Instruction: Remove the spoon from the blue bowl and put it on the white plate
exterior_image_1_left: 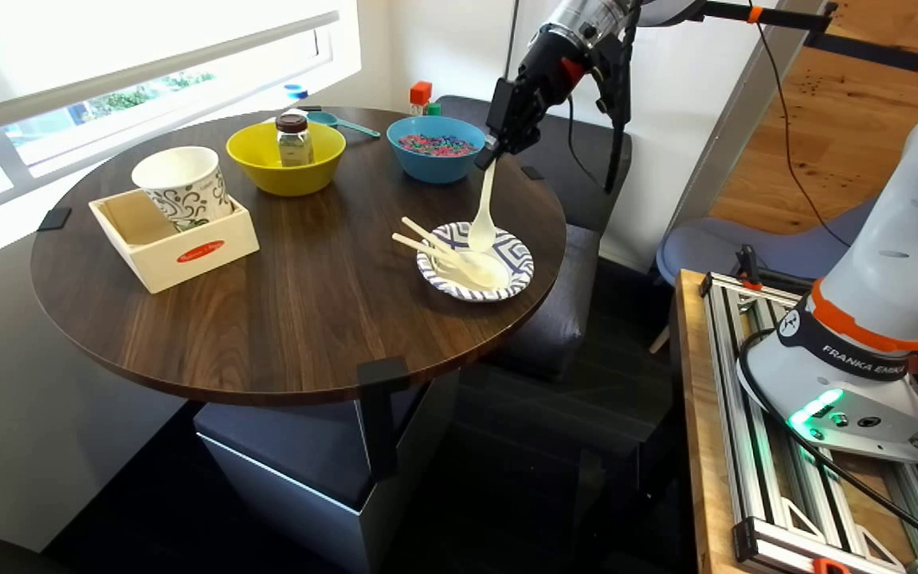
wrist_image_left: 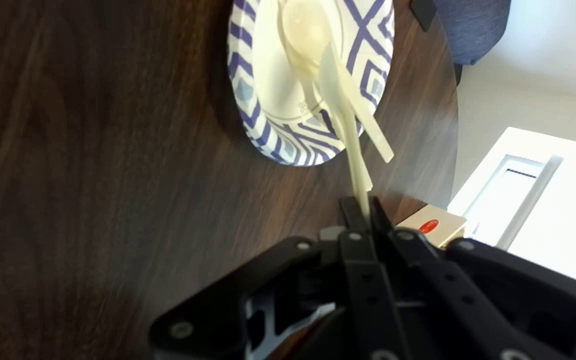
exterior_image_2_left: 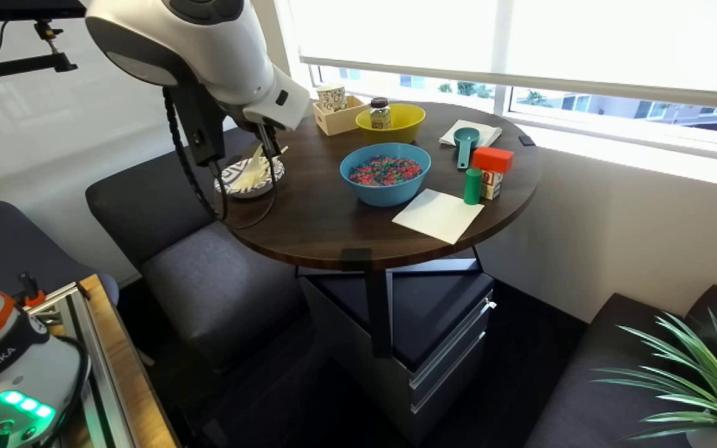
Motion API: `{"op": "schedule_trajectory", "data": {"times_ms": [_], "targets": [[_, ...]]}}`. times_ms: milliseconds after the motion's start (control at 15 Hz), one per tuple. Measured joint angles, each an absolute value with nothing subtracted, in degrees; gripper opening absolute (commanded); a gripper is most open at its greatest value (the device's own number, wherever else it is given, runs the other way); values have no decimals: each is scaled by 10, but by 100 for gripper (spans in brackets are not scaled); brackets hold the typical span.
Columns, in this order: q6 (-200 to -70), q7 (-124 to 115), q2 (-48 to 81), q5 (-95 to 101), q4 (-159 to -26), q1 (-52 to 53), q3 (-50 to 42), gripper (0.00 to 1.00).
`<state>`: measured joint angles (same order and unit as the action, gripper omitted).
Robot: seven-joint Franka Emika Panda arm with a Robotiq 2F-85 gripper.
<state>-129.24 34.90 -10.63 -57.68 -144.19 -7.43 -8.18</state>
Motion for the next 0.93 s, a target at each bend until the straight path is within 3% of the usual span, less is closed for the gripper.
{"op": "schedule_trajectory", "data": {"times_ms": [67,200,600,800,933], "targets": [[-1292,345,-104,-575,-1442,-70,-78,1],[-1292,335,-99,-571,-1442,-64,-71,30],[-1294,319,-90,-562,-1441,-57,-66,74],[-1361,315,-90,-540,-1442,-57,-63,97],[-1420,300,-90,-500,-1445,-57,-60,100]]}}
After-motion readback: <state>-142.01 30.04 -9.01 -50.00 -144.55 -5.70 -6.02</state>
